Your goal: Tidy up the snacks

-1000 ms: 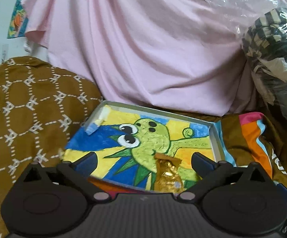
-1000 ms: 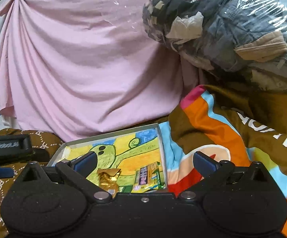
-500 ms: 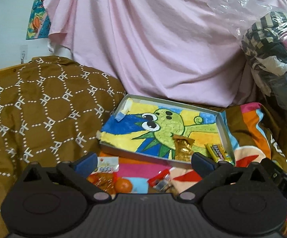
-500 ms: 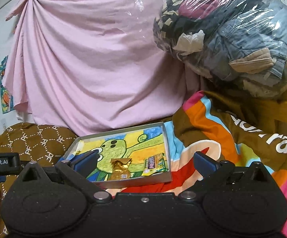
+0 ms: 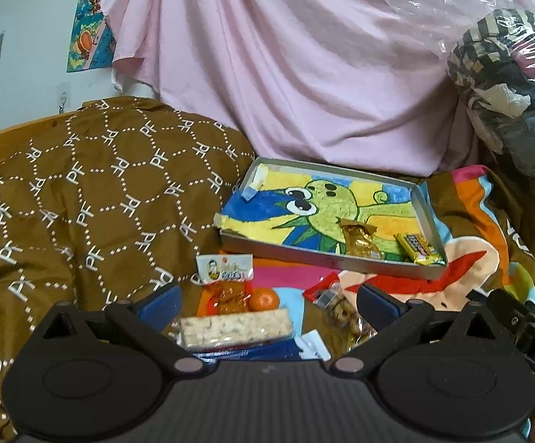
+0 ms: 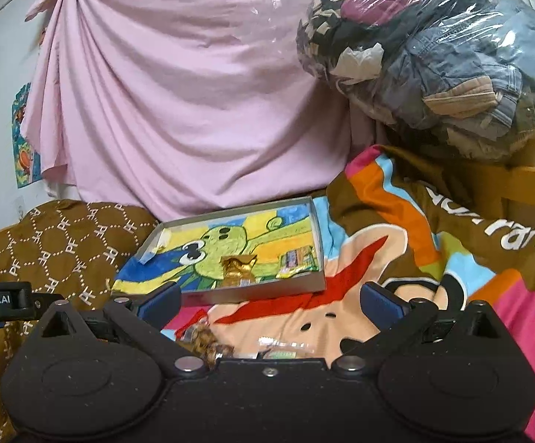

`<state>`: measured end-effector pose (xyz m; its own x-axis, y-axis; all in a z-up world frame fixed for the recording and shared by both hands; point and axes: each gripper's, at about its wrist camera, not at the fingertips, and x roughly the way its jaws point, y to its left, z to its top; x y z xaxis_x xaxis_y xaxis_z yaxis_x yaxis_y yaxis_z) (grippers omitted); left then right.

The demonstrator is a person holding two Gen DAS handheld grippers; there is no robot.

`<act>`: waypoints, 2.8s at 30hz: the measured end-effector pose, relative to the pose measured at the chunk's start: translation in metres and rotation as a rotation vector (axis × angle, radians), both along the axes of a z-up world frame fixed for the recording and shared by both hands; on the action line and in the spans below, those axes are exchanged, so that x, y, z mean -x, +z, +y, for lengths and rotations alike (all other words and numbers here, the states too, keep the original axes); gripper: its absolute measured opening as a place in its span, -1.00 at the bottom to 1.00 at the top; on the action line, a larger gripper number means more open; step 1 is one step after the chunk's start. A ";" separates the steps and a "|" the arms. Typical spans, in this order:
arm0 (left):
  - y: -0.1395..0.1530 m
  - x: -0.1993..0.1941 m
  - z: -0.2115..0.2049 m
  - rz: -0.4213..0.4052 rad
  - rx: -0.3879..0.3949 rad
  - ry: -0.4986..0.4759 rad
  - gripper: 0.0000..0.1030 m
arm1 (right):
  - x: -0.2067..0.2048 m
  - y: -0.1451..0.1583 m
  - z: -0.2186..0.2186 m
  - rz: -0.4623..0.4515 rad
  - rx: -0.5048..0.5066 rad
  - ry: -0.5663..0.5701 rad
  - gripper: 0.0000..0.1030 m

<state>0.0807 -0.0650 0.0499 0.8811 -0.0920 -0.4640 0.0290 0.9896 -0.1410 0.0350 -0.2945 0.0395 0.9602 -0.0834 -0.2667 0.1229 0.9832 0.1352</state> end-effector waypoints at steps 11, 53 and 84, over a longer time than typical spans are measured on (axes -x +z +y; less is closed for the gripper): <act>-0.014 0.020 0.017 0.032 -0.003 0.009 0.99 | 0.019 -0.010 0.017 0.054 0.019 0.018 0.99; -0.095 -0.009 0.048 0.221 -0.093 -0.265 0.99 | -0.044 -0.063 0.056 0.436 0.059 0.286 0.99; -0.118 -0.046 0.047 0.326 -0.012 -0.474 0.98 | -0.123 -0.102 0.054 0.618 0.036 0.196 0.74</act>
